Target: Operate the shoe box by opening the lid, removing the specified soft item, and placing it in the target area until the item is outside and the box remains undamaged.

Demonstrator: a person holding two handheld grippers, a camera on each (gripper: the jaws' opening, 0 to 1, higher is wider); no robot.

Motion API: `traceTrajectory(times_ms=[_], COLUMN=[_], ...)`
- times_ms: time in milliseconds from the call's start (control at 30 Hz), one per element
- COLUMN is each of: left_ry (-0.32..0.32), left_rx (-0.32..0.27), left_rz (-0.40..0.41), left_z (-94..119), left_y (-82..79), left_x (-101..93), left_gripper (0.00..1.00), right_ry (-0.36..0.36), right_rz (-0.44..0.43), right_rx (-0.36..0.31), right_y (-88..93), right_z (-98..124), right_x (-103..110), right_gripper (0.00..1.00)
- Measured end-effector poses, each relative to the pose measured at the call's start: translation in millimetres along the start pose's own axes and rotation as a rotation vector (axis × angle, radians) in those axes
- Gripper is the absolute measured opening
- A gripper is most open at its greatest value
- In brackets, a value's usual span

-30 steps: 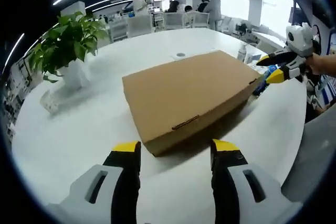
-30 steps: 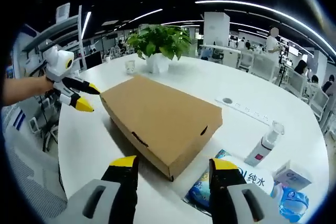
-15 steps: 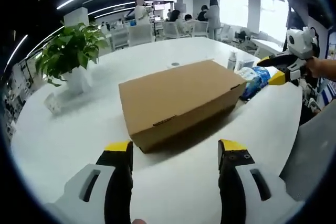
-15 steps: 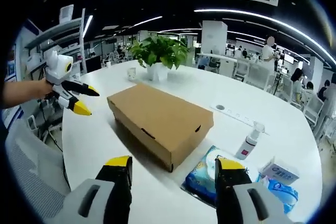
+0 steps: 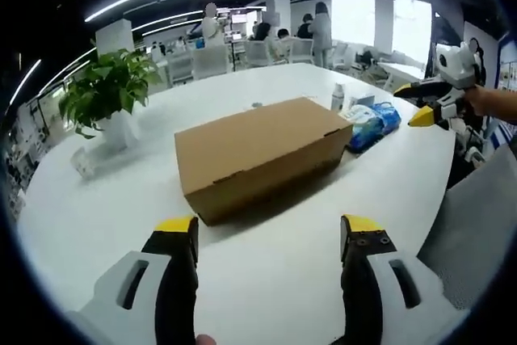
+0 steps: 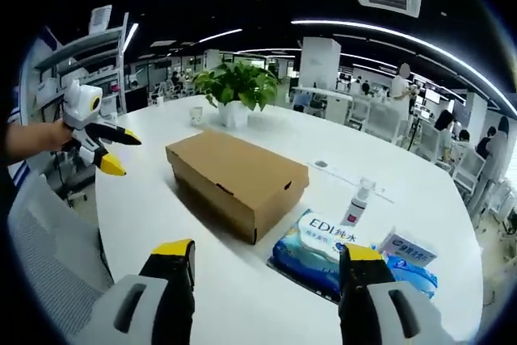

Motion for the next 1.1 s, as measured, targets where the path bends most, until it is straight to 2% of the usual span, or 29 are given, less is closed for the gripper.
traceTrajectory(times_ms=[100, 233, 400, 667, 833, 900, 1100], left_ry=[0.005, 0.012, 0.018, 0.023, 0.021, 0.023, 0.006], left_rx=[-0.014, -0.035, -0.035, -0.056, -0.046, -0.043, -0.08], left_rz=[-0.001, -0.015, -0.019, -0.007, -0.051, -0.035, 0.006], left_z=[7, 18, 25, 38, 44, 46, 57], left_y=[0.6, 3.0, 8.1, 16.0, 24.3, 26.2, 27.8], left_x=[-3.6, -10.5, -16.2, -25.6, -31.7, -31.7, -34.8], left_gripper=[0.72, 0.74, 0.78, 0.84, 0.87, 0.89, 0.91], right_ry=[0.017, 0.045, 0.075, 0.105, 0.113, 0.124, 0.157], right_rz=[0.008, -0.032, -0.056, -0.04, -0.048, -0.054, -0.067], right_rx=[0.004, -0.001, -0.012, -0.002, -0.011, -0.012, -0.019], right_y=[6.3, 13.7, 21.1, 36.0, 42.0, 44.4, 49.9], right_z=[11, 27, 44, 67, 78, 82, 96], right_x=[-1, -4, -6, -4, 1, 3, 6], right_gripper=[0.73, 0.75, 0.79, 0.81, 0.83, 0.84, 0.87])
Point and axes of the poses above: the point that each gripper's makers call its tool centre point, and the gripper's own axes: z roughly backward along the fingers, x roughly to its left, y roughly out of its underside, the point moved 9 cm from there along z, roughly backward along the fingers, and after that the axes turned 5 degrees about z, right-handed, at the moved point
